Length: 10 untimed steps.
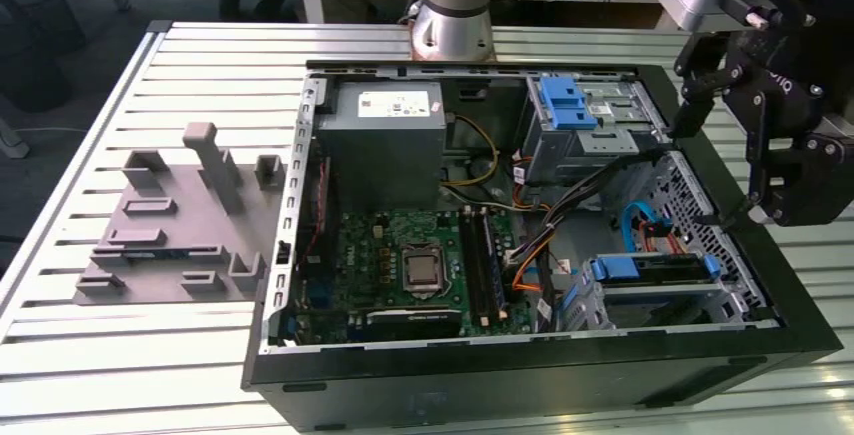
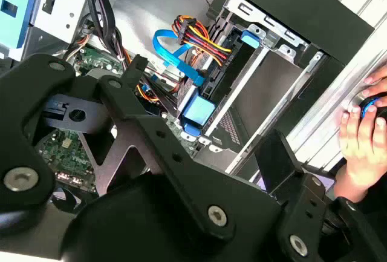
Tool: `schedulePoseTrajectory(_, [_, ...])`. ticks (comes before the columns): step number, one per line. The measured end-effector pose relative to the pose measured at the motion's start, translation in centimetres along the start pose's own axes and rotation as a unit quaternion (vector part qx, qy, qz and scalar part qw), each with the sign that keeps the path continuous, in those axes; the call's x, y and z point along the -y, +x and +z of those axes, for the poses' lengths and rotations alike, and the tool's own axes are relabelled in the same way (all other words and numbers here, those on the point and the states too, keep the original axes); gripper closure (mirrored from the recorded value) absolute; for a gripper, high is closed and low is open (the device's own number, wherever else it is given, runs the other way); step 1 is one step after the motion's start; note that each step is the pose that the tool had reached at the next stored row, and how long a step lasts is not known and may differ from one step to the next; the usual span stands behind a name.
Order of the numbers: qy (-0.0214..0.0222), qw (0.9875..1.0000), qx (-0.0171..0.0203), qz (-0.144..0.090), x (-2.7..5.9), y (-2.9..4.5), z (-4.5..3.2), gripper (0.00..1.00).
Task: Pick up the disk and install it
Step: 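Insert the second disk wire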
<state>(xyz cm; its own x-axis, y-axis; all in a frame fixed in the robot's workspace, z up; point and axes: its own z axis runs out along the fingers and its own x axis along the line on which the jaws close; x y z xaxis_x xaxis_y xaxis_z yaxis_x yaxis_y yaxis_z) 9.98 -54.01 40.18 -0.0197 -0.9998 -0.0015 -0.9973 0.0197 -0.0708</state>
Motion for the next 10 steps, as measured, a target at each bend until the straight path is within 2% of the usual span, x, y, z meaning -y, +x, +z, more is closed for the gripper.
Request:
schedulePoseTrajectory(1, [0.0000, 1.0000, -0.0001, 0.000, 0.01, 0.00, -0.23, 0.02])
schedulePoseTrajectory(10, [0.0000, 1.0000, 0.0000, 0.000, 0.03, 0.00, -0.41, 0.02])
